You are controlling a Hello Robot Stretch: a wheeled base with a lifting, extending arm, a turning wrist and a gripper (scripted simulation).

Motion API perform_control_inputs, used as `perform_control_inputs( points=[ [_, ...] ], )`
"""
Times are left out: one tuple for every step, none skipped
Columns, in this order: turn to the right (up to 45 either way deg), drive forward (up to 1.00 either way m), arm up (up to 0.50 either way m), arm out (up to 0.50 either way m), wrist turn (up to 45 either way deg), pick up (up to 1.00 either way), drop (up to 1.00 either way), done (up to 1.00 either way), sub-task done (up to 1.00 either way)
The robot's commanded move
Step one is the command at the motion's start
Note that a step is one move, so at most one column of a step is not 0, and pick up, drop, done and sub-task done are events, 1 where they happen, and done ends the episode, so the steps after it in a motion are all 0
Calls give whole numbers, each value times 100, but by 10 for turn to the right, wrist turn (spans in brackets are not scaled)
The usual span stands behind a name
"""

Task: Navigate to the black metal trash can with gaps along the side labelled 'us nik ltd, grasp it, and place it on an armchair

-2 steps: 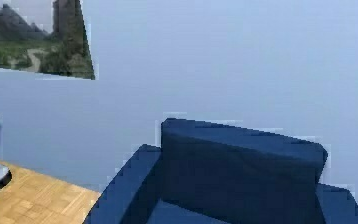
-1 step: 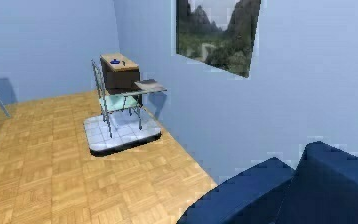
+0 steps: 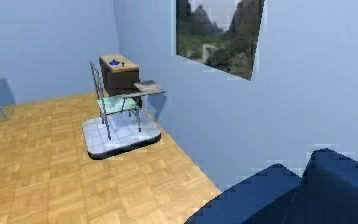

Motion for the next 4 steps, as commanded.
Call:
perform_control_inputs(
  points=[
    [450,0,0,0,0,0,0,0,0],
    [450,0,0,0,0,0,0,0,0],
    [300,0,0,0,0,0,0,0,0],
    [-450,0,0,0,0,0,0,0,0]
  ],
)
